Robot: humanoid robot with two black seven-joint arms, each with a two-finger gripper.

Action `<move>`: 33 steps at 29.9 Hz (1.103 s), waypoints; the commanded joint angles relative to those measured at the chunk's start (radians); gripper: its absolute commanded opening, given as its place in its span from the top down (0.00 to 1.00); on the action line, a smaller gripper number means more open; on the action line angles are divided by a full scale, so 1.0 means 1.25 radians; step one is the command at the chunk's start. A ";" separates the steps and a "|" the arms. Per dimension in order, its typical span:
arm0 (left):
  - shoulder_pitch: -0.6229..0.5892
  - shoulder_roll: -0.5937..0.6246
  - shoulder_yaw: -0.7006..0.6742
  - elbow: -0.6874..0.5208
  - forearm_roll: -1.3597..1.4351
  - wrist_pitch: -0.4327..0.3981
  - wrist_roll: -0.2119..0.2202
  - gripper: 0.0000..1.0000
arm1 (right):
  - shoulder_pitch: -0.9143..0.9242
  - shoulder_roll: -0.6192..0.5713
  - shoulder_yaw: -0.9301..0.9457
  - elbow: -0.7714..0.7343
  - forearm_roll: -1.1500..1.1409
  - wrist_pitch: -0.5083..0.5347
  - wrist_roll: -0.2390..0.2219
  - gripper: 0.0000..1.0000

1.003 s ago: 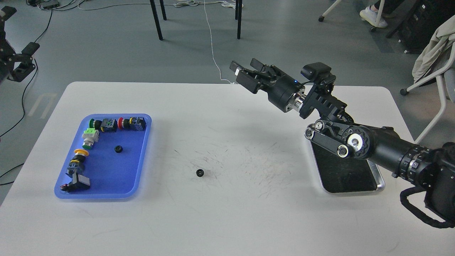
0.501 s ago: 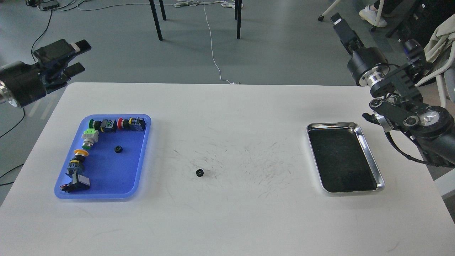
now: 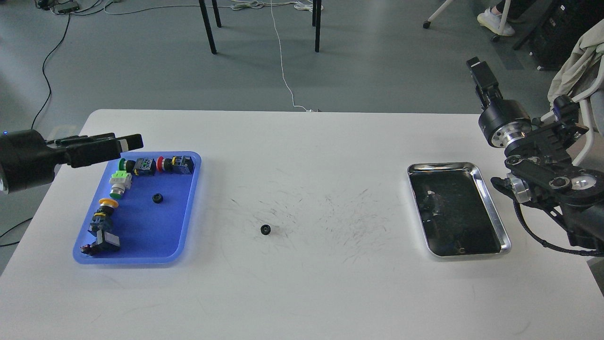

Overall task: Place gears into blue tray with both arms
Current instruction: 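Reach the left gripper over the blue tray toward the black part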

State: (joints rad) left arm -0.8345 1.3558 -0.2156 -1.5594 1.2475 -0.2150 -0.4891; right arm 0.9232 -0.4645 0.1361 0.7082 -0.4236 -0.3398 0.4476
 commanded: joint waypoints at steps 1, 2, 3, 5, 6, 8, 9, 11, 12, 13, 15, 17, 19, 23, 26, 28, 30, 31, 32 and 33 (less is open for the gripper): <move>0.006 -0.001 0.012 -0.015 0.074 0.060 0.000 0.02 | -0.012 -0.001 0.002 -0.001 0.030 0.001 -0.001 0.04; 0.010 -0.010 0.013 -0.015 0.121 0.079 0.000 0.02 | -0.013 -0.001 0.002 -0.001 0.031 -0.002 -0.001 0.04; 0.012 -0.021 0.015 -0.016 0.169 0.095 0.000 0.02 | -0.015 -0.001 0.003 -0.001 0.031 -0.004 -0.001 0.04; 0.014 -0.029 0.018 -0.023 0.247 0.128 0.000 0.02 | -0.019 0.000 0.003 0.000 0.031 -0.008 -0.001 0.04; 0.015 -0.034 0.020 -0.023 0.280 0.145 0.000 0.02 | -0.019 0.000 0.004 -0.001 0.033 -0.008 -0.001 0.04; 0.020 -0.057 0.030 -0.023 0.370 0.179 0.000 0.02 | -0.019 0.000 0.006 -0.003 0.047 -0.008 -0.001 0.04; 0.023 -0.061 0.036 -0.025 0.414 0.196 0.000 0.02 | -0.019 -0.001 0.006 -0.003 0.053 -0.008 -0.001 0.04; 0.026 -0.075 0.042 -0.026 0.501 0.237 0.000 0.02 | -0.019 -0.001 0.006 -0.004 0.068 -0.008 -0.001 0.04; 0.027 -0.089 0.044 -0.026 0.534 0.256 0.000 0.02 | -0.021 -0.001 0.006 -0.006 0.075 -0.008 -0.002 0.04; 0.027 -0.102 0.046 -0.026 0.558 0.270 0.000 0.02 | -0.023 -0.001 0.006 -0.007 0.080 -0.008 -0.002 0.04; 0.028 -0.129 0.049 -0.028 0.619 0.278 0.000 0.02 | -0.026 0.000 0.008 -0.008 0.087 -0.009 -0.002 0.04; 0.027 -0.157 0.047 -0.030 0.690 0.281 0.000 0.02 | -0.028 0.002 0.008 -0.007 0.092 -0.015 -0.002 0.04; 0.027 -0.190 0.044 -0.029 0.747 0.282 0.000 0.02 | -0.032 0.005 0.008 -0.006 0.101 -0.017 -0.002 0.04; 0.028 -0.261 0.041 -0.023 0.747 0.281 0.000 0.02 | -0.032 0.006 0.015 -0.006 0.124 -0.017 -0.007 0.04; 0.029 -0.311 0.047 0.002 0.747 0.280 0.000 0.02 | -0.034 0.006 0.025 -0.008 0.146 -0.017 -0.027 0.04; 0.034 -0.342 0.050 0.029 0.747 0.280 0.000 0.02 | -0.034 0.007 0.025 -0.008 0.154 -0.018 -0.028 0.04; 0.038 -0.364 0.049 0.045 0.747 0.280 0.000 0.02 | -0.037 0.007 0.024 -0.006 0.156 -0.021 -0.028 0.04; 0.042 -0.386 0.050 0.064 0.747 0.280 0.000 0.02 | -0.038 0.007 0.024 -0.005 0.155 -0.024 -0.027 0.04; 0.042 -0.396 0.050 0.071 0.747 0.280 0.000 0.03 | -0.039 0.007 0.024 -0.004 0.156 -0.024 -0.027 0.04; 0.043 -0.429 0.050 0.091 0.747 0.280 0.000 0.03 | -0.039 0.008 0.024 -0.004 0.155 -0.024 -0.027 0.04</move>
State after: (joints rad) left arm -0.7854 0.8888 -0.1542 -1.4929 2.1818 0.1351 -0.4887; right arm 0.8766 -0.4555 0.1666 0.7015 -0.2300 -0.3676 0.4134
